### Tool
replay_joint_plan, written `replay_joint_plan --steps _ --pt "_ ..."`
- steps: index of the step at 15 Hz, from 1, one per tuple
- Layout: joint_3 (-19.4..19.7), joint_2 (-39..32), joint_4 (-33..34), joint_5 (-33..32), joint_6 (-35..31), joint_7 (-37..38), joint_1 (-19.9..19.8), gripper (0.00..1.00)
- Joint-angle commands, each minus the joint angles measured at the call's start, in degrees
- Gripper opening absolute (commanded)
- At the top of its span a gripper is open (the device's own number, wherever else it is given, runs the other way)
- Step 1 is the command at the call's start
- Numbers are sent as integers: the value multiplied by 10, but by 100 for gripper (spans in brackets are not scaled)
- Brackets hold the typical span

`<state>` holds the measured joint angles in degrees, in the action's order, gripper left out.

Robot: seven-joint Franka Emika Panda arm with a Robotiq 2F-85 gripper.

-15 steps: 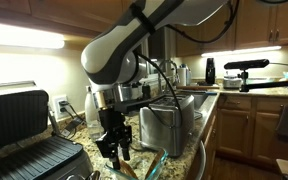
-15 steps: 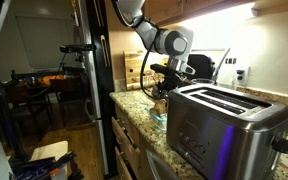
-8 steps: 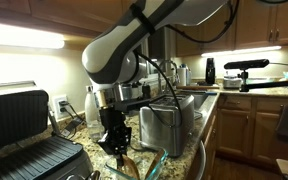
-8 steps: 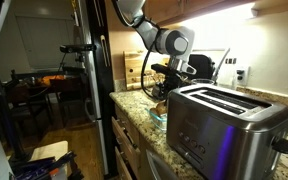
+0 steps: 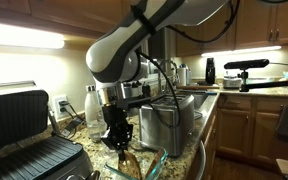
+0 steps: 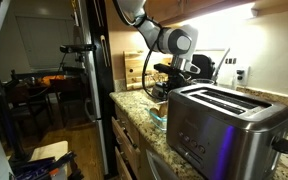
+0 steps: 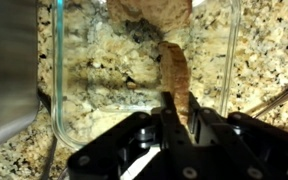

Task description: Put two slices of bread in the bread toaster

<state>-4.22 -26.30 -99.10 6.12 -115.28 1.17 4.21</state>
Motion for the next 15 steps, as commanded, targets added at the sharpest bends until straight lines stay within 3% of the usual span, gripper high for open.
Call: replay_joint_plan --steps 1,15 --pt "14 42 -36 -18 -29 25 4 4" --pt "34 176 -127 -122 -77 145 11 4"
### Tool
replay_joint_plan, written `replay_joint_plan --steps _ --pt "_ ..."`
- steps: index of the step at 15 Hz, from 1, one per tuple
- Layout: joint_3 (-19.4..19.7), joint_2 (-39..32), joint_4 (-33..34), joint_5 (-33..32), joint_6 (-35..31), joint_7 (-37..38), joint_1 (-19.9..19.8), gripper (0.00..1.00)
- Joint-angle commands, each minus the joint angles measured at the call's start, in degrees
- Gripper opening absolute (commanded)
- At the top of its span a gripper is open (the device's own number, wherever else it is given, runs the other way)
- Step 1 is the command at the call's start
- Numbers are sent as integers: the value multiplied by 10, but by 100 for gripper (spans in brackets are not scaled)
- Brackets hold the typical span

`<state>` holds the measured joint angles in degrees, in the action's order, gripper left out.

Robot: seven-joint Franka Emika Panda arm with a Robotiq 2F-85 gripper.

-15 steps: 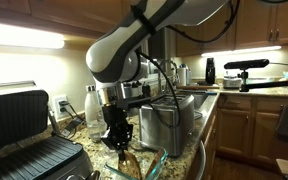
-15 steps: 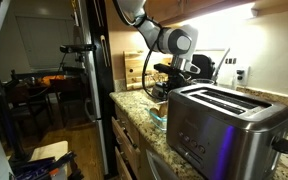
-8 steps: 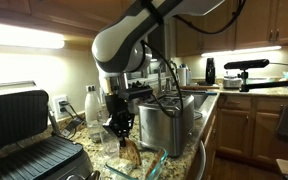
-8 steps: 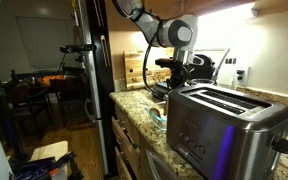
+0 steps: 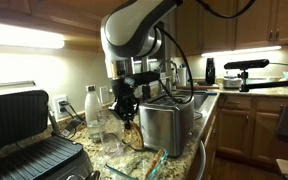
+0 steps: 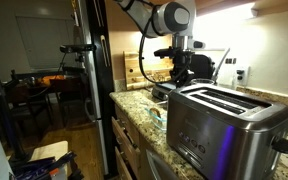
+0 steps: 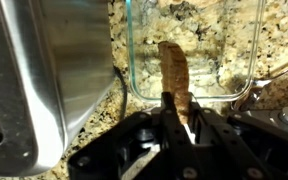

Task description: Put two slices of bread in the bread toaster

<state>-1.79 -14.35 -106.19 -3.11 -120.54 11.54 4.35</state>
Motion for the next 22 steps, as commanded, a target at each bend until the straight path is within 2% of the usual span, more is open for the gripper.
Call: replay_joint_plan --steps 1,13,22 --pt "9 67 -62 -38 -25 53 9 4" --pt "4 163 -93 -102 -14 161 -5 4" --pt "6 213 -104 -104 -11 237 -34 4"
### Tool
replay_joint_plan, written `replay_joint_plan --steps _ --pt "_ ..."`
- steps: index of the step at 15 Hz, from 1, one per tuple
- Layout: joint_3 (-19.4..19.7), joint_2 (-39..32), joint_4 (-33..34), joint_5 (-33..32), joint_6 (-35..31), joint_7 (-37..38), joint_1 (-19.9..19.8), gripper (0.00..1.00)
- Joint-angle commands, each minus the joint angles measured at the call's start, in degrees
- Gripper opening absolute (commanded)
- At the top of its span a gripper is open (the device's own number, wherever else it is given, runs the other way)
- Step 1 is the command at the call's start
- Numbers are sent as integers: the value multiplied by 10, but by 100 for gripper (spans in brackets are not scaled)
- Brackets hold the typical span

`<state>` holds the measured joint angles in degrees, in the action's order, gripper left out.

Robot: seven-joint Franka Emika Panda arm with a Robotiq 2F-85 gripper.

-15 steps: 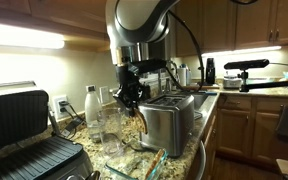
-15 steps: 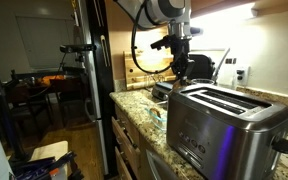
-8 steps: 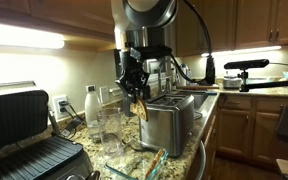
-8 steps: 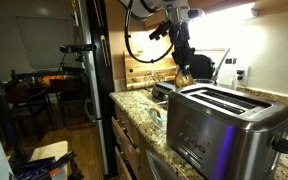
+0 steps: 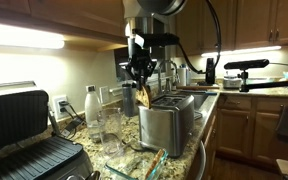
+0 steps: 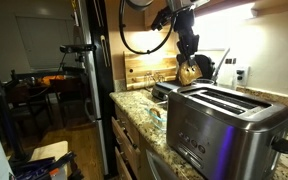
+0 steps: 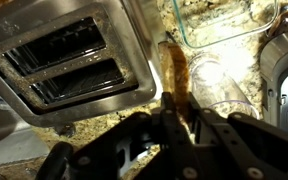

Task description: Put two slices of bread in the bread toaster

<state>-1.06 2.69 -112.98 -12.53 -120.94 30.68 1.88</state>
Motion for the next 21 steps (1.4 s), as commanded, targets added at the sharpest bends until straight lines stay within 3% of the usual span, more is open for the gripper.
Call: replay_joint_plan --steps 1,9,21 --pt "-1 45 -36 -10 -7 66 -13 4" --pt "3 51 -49 -18 -14 215 -41 4" --pt "38 42 -47 0 -31 318 -78 4"
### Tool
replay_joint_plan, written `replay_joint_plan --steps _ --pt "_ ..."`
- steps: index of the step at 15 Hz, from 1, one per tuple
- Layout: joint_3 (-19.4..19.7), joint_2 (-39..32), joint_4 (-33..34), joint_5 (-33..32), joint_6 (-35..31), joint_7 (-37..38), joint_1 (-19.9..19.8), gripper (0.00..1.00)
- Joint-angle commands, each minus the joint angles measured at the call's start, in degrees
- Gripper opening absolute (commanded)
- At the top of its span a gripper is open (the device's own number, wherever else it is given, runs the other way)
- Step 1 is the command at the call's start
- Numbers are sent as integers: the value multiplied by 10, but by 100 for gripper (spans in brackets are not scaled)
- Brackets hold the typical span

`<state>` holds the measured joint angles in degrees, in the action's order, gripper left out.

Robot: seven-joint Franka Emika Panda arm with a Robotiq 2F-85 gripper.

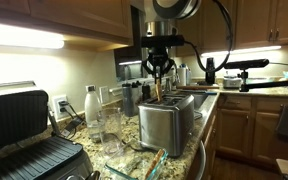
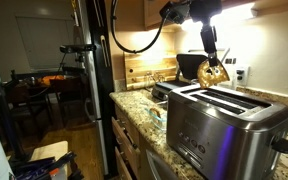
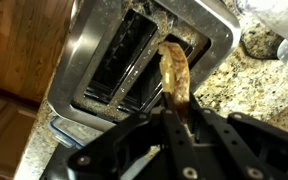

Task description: Put two slices of bread in the bread toaster

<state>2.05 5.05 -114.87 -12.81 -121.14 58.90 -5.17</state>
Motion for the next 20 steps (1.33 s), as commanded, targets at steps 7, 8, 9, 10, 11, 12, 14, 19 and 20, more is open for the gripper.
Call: replay_joint_plan --steps 7,8,9,10,11,12,14,19,20 --pt "16 -9 -22 21 -94 67 -6 4" --pt "16 -15 -21 24 -103 70 -6 4" --pt "17 -18 -22 27 -109 70 -6 4" --pt "19 -22 -24 32 -115 70 -6 4" --pt "21 -24 -25 35 -118 72 -7 4" --pt "23 -20 -28 39 -122 76 -8 4" --pt "28 -15 -35 47 -120 85 -10 4" --pt "39 0 -47 51 -118 104 -15 4" --pt "40 2 -49 51 -118 113 -17 4"
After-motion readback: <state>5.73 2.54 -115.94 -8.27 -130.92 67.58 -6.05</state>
